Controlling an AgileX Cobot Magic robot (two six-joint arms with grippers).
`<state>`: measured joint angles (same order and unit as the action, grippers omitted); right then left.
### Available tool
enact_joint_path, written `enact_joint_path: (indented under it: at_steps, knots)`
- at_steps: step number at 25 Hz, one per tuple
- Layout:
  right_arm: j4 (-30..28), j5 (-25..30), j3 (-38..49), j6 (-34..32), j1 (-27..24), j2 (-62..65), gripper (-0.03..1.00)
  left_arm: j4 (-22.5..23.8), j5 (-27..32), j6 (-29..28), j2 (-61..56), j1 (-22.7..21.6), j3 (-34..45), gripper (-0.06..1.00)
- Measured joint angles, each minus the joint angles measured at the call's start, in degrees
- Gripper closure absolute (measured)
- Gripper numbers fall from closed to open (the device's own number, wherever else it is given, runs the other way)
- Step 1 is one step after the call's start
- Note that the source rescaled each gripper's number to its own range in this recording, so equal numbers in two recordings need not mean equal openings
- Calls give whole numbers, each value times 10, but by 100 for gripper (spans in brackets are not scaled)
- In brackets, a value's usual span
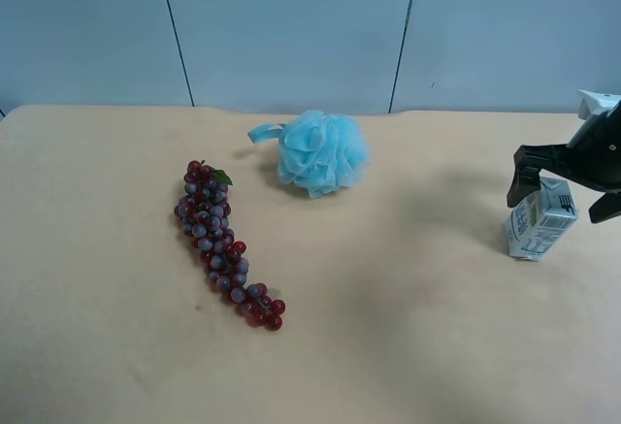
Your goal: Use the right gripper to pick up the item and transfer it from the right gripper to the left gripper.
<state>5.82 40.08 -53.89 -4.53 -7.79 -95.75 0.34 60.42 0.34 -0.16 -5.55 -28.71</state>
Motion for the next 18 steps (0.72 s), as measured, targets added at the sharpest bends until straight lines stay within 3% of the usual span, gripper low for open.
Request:
enact_joint_path:
  at_steps: [18]
  knots:
    - [9, -29, 0, 4, 0, -27, -3, 0, 0, 0, 0, 0, 0, 5]
